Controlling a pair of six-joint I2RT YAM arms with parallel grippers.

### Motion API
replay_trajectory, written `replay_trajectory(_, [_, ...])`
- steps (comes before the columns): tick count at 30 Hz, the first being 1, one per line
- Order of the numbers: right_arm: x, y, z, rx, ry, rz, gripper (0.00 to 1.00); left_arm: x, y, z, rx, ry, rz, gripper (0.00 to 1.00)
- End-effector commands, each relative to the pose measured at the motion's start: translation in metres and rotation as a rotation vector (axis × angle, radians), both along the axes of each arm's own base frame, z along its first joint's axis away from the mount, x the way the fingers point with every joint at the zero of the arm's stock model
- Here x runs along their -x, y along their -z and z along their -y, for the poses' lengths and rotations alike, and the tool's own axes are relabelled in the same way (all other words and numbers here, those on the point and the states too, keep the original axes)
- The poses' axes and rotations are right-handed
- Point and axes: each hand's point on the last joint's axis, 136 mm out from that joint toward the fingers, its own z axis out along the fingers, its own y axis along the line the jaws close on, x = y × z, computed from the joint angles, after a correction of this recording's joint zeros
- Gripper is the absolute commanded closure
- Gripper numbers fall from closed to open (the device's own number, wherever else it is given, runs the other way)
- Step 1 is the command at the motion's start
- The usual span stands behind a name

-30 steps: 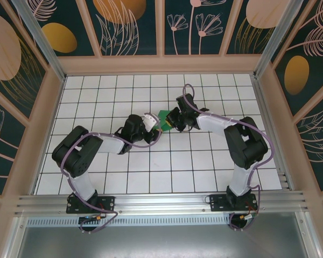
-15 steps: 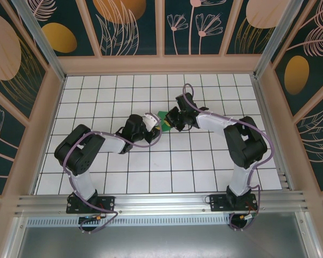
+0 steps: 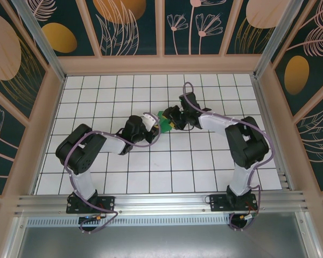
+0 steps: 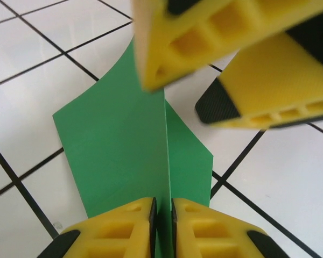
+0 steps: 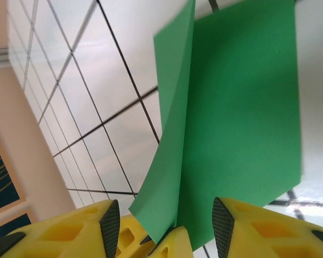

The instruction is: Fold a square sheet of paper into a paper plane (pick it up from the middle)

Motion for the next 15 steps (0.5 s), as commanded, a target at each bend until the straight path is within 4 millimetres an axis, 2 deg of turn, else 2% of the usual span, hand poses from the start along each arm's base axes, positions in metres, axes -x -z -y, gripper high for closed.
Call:
replay_trajectory(1, [-0.009,-0.029,0.014,-0.011,-0.069,0.201,0.48,0.006,0.003,0.001,0.104,-0.032,-0.079,0.83])
replay_trajectory(7, [0.004,-0.026,0.024,-0.037,-0.178,0.329,0.48,0.014,0.003,0.005,0.209,-0.048,-0.183,0.84])
replay_trajectory(15, [0.021,-0.009,0.015,-0.077,-0.318,0.388,0.49,0.023,0.000,0.011,0.301,-0.047,-0.280,0.84])
